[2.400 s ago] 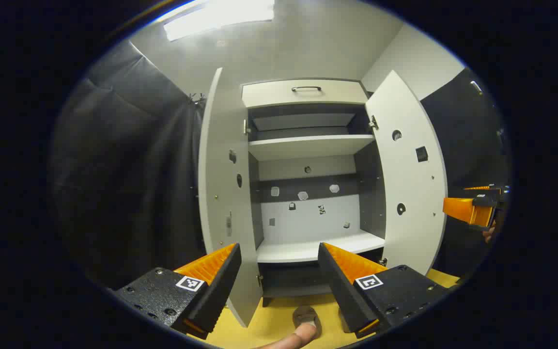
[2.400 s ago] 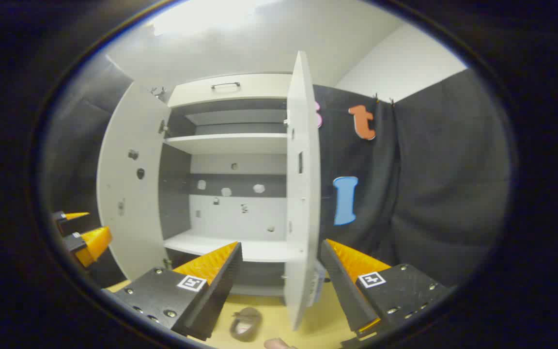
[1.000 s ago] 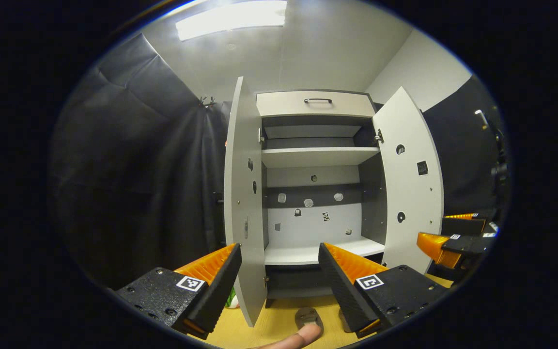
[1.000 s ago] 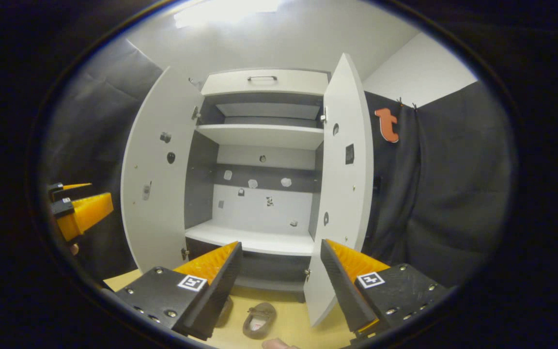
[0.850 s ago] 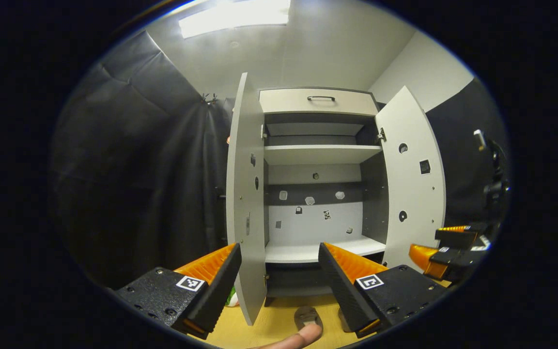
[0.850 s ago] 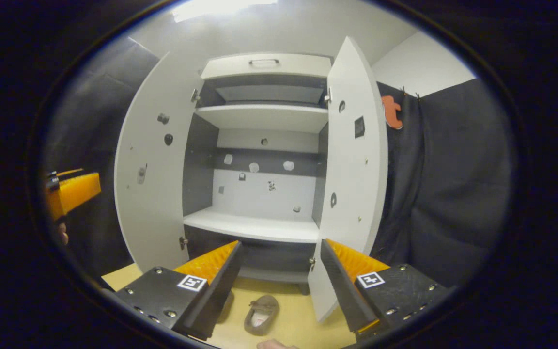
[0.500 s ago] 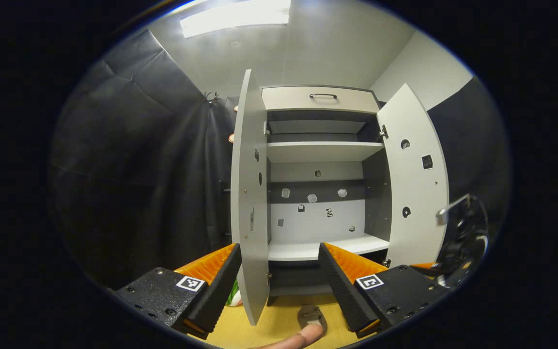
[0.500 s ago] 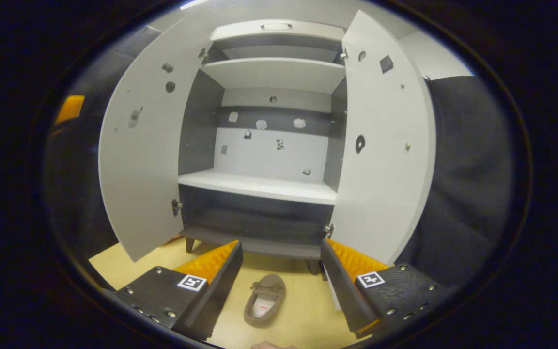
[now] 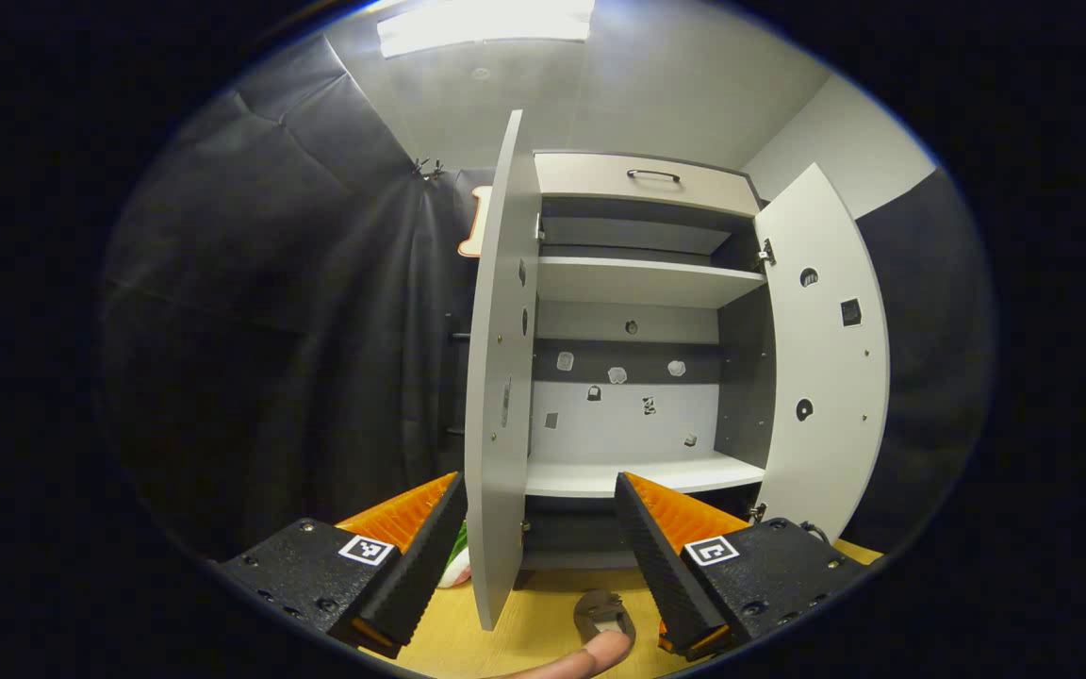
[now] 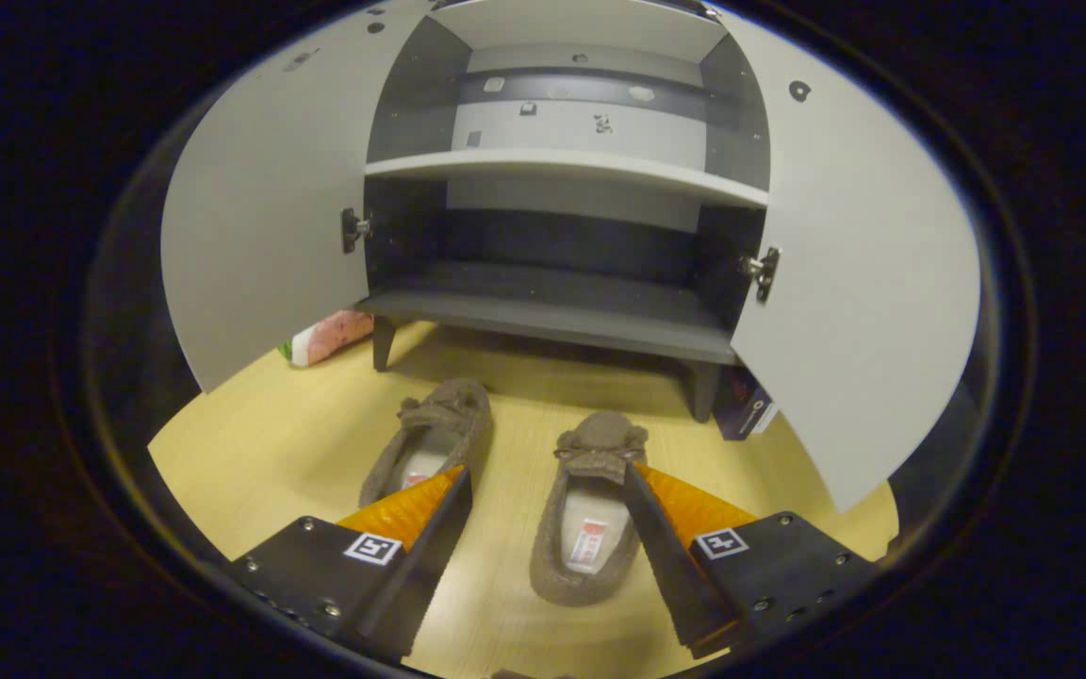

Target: Grab one shoe with the right hand and put it into the shoe cabinet, grab the other shoe with the left hand and put it into the shoe cabinet; then close the right door with the right hand and the left door with the left hand.

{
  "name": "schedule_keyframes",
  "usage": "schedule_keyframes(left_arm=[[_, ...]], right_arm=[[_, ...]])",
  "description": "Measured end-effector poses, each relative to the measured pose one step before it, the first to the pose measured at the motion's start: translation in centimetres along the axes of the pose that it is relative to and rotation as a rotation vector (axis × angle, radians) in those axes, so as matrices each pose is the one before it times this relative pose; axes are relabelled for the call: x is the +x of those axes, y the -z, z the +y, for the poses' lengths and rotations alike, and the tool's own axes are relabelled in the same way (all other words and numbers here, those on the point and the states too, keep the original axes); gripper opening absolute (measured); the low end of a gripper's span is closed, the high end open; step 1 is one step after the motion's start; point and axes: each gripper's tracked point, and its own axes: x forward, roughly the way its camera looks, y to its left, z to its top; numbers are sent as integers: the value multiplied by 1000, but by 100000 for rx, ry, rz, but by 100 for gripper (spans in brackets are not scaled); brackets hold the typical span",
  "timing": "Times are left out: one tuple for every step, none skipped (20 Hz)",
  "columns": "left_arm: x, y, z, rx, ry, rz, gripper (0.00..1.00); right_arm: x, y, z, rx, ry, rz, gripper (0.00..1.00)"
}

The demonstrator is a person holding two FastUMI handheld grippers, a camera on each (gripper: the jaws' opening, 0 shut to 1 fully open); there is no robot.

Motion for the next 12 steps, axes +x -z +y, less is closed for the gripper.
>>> schedule_keyframes(left_arm=[[822,81,40,702,-89,-517,96],[791,82,-56,6,-50,-609,96],[1039,270,-289,-540,727,-402,96],[944,579,-373,-1274,910,784,96],[1056,743,-487,-1528,1073,961,96],[1107,639,-653,-613,1574,824,96],[1106,642,-488,501,1198,512,96],[1052,523,-357,-503,211,156,97],[883,306,-481,269,929,-585,96],[758,474,-618,482,1473,-484,97],[632,607,-499,850,1689,-219,96],[513,526,-540,-500,1683,70,97]], right_arm=[[866,554,-253,1413,925,1539,96],[843,233,-414,2413,2258,696,94],[961,66,-129,2787,665,392,96],[921,571,288,3205,-1009,2193,96],[637,227,285,3612,-1091,2790,96],[1447,572,89,3720,-638,2397,91],[915,49,-251,1776,681,1662,66],[1074,-210,-314,298,860,663,65],[757,-66,-145,-74,506,808,65],[445,95,312,-403,-812,492,65],[304,-37,337,-678,-1329,413,67],[208,84,100,-1208,-396,-97,63]])
